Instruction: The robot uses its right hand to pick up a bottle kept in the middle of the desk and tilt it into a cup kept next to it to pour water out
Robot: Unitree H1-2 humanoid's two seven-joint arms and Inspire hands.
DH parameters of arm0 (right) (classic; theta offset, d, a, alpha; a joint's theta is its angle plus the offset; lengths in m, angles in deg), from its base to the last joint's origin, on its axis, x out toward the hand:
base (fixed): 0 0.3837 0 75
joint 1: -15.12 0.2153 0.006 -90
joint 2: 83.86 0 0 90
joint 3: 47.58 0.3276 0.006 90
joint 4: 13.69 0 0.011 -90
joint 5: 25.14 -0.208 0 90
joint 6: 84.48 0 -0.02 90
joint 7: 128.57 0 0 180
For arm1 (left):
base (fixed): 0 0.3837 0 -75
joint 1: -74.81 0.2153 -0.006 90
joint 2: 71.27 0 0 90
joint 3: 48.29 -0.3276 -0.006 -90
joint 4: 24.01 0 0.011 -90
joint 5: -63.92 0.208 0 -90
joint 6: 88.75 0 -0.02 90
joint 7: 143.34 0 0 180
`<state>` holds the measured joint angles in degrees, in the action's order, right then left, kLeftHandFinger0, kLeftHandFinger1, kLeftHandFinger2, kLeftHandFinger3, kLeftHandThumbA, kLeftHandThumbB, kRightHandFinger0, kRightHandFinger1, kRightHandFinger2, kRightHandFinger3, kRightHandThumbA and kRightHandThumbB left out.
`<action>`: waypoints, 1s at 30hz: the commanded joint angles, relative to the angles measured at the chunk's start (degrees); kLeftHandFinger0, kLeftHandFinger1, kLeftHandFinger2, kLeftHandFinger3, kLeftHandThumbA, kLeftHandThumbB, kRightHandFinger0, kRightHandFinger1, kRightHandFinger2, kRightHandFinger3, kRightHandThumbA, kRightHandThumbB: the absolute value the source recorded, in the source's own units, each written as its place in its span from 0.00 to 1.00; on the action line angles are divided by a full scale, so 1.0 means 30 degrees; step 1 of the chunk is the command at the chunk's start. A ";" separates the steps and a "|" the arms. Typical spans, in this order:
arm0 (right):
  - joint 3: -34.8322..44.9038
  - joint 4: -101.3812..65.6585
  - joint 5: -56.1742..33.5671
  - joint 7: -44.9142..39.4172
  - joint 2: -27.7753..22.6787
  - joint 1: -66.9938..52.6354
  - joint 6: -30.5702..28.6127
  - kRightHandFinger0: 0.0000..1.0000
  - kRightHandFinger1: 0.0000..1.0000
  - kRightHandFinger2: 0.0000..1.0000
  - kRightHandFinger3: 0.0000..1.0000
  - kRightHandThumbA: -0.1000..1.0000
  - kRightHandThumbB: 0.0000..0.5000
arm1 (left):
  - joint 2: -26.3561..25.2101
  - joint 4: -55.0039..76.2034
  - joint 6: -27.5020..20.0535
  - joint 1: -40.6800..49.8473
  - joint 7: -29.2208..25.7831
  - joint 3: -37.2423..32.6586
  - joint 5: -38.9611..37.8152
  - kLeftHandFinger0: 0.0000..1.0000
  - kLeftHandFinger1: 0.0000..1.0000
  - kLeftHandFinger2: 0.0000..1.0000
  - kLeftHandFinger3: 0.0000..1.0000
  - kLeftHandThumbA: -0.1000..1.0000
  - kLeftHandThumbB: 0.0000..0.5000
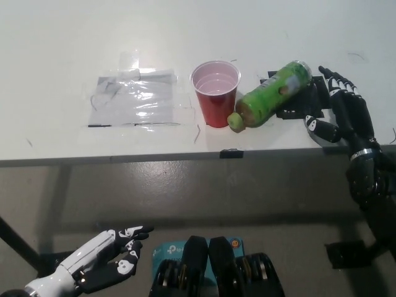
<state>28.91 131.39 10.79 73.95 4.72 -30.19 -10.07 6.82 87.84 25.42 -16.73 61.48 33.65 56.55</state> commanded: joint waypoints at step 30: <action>0.2591 -2.0040 -0.5804 -0.7671 -0.2674 -0.8198 0.5124 1.00 1.00 1.00 1.00 0.67 0.69 | -0.0213 0.0394 -0.0594 0.0117 -0.0156 0.0586 0.0242 1.00 1.00 1.00 1.00 0.89 0.53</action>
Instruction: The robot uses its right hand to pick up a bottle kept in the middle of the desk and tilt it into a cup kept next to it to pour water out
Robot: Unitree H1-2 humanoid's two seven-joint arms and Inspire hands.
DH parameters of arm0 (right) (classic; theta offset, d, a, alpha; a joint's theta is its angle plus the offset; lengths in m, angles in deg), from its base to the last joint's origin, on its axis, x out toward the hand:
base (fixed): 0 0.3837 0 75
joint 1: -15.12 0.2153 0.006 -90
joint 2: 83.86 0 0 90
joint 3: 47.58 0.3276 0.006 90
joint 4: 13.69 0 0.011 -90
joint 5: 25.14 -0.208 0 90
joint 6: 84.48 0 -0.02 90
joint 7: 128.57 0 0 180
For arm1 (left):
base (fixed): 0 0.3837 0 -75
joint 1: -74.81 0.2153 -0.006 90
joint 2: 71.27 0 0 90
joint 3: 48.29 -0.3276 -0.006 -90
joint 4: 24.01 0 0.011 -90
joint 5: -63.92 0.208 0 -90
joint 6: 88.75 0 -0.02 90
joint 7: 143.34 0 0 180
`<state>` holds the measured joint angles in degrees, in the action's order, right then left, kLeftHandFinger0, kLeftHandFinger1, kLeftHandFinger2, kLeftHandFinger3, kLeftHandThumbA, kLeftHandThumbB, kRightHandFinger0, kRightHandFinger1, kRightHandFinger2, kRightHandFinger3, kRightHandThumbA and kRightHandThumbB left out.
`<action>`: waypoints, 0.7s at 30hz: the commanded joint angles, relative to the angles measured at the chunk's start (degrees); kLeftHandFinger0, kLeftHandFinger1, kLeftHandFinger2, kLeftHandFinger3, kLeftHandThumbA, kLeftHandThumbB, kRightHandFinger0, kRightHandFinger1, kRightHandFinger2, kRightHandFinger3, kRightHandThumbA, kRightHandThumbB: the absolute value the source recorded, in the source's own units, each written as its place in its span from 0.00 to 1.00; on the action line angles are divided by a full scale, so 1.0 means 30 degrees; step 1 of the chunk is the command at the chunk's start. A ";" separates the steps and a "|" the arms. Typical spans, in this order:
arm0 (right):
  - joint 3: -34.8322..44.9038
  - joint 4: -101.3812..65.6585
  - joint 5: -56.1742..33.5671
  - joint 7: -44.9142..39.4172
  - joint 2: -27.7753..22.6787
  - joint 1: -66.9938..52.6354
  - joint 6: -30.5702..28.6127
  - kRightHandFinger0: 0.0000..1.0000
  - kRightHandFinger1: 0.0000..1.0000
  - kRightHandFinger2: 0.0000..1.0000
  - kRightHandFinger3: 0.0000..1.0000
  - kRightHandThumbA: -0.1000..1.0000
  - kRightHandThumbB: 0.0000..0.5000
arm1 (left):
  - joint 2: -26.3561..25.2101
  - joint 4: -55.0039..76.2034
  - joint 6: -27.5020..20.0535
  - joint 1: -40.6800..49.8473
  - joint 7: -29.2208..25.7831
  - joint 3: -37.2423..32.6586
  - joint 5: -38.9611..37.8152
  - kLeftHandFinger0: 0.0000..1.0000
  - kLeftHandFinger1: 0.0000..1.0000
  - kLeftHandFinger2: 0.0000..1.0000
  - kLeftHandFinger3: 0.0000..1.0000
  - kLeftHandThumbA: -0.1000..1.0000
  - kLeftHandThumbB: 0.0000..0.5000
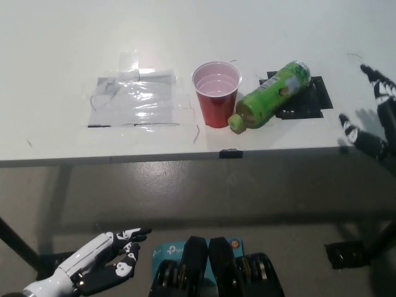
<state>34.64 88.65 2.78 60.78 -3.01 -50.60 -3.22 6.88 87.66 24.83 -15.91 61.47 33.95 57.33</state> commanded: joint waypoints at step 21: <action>-0.0023 -0.8155 -0.3564 -0.4686 0.2433 -0.5296 0.3283 1.00 1.00 1.00 1.00 0.58 0.63 | -0.0204 0.0489 -0.0344 -0.0149 -0.0052 0.0574 -0.0018 1.00 1.00 1.00 1.00 0.90 0.54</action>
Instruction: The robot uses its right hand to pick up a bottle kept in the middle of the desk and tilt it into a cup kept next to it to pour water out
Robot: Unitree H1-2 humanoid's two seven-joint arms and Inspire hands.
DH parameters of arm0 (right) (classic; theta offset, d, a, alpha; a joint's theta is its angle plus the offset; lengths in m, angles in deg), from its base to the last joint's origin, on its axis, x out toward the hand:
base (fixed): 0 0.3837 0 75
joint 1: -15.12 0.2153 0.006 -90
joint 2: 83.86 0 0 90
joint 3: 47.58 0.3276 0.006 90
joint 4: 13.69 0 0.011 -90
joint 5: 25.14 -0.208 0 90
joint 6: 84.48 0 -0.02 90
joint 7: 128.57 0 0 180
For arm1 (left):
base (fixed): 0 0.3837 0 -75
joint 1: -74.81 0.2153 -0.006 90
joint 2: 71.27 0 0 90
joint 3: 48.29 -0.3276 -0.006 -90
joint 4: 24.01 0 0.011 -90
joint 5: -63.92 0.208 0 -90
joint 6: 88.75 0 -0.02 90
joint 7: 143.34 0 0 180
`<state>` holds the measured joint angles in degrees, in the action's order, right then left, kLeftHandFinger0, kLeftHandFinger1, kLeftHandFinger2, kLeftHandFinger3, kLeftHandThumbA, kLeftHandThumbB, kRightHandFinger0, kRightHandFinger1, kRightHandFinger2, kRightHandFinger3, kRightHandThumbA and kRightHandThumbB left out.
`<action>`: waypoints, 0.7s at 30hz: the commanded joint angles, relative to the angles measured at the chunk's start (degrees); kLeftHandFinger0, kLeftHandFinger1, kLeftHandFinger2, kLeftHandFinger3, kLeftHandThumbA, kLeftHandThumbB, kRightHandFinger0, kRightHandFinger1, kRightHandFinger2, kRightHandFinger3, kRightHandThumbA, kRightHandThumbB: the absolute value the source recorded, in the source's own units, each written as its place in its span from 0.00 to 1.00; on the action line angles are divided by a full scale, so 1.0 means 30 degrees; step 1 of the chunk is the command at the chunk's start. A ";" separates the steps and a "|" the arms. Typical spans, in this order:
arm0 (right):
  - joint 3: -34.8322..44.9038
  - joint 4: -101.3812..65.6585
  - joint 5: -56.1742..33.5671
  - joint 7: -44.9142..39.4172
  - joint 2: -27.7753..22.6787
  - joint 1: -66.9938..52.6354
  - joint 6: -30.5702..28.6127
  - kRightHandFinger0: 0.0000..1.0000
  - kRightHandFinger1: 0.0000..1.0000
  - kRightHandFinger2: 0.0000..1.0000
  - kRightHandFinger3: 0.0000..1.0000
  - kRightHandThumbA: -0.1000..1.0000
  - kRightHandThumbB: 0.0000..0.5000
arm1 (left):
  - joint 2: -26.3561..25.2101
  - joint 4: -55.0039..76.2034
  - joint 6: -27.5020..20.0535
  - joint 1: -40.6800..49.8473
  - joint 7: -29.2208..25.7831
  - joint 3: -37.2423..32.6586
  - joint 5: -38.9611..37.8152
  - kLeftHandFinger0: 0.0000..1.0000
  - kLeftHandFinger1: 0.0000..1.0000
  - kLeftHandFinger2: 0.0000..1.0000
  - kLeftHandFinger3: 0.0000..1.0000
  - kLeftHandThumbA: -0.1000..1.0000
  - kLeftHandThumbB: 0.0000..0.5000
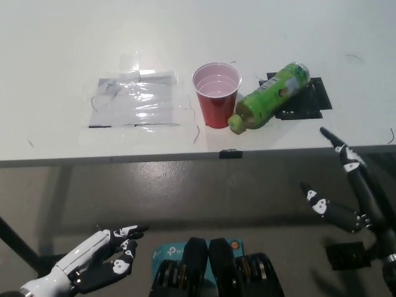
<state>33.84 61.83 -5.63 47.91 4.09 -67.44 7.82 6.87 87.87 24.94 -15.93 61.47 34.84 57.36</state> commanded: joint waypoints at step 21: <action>-0.3125 0.2402 -0.1284 -0.5912 -0.2992 0.1820 0.2623 0.58 0.63 0.77 1.00 0.44 0.37 | -0.0369 0.0614 -0.0269 -0.0243 0.0075 0.0375 -0.0039 1.00 1.00 1.00 1.00 0.90 0.56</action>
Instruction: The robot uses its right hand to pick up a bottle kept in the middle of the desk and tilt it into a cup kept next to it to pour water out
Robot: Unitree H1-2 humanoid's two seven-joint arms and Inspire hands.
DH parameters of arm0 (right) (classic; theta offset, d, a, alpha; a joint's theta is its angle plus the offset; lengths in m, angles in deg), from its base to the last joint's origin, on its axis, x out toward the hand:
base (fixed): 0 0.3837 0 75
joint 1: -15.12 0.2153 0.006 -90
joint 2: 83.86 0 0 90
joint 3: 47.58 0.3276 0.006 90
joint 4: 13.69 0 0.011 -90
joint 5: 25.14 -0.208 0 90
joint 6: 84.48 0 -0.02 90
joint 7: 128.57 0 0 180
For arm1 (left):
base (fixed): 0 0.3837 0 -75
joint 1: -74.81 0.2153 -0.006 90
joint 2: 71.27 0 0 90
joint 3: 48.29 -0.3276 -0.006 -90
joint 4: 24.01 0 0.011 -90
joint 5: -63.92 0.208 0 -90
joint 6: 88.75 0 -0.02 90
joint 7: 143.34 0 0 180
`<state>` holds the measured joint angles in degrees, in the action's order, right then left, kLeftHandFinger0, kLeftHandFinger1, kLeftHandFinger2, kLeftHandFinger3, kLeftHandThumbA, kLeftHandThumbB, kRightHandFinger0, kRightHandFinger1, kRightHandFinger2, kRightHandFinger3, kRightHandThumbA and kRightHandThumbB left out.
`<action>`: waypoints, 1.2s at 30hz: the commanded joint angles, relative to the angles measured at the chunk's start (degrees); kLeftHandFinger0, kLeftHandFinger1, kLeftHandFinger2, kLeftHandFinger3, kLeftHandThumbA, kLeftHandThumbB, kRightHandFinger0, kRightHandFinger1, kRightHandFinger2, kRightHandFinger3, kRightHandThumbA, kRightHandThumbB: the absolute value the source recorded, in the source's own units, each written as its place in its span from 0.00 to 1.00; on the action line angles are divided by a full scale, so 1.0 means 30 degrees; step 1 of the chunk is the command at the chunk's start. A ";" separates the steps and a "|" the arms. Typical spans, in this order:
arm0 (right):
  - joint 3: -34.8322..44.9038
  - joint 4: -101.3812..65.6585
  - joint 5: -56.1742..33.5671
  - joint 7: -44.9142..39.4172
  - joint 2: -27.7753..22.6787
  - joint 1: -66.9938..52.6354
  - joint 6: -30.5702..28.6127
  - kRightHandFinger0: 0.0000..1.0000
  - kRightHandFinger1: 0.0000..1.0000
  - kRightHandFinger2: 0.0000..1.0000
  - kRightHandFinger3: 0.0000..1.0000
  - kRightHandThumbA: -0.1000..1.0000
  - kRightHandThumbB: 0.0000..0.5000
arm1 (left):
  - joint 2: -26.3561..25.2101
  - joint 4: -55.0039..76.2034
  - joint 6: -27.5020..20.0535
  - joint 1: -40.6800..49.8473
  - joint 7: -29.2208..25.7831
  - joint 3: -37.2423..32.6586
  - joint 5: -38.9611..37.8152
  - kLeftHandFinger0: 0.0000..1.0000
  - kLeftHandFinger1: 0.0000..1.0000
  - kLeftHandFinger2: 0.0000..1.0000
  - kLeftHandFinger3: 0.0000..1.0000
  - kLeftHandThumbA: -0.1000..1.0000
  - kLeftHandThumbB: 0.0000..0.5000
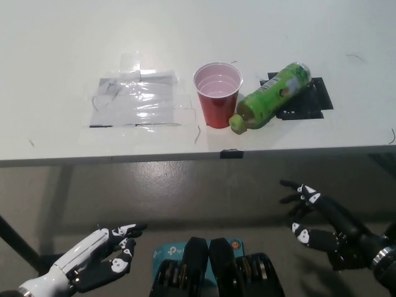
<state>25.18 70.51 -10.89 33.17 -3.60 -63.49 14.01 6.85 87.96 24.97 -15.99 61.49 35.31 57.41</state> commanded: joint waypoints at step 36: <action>0.0532 -0.0491 0.1543 -0.0629 0.0226 0.0542 0.0017 0.48 0.58 0.85 1.00 0.40 0.37 | -0.0258 0.0651 0.0100 -0.0404 -0.0011 0.0263 -0.0017 1.00 1.00 1.00 1.00 0.90 0.56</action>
<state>25.11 70.22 -6.39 29.50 -3.20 -63.17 16.11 6.83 88.00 25.28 -16.25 61.49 35.59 57.45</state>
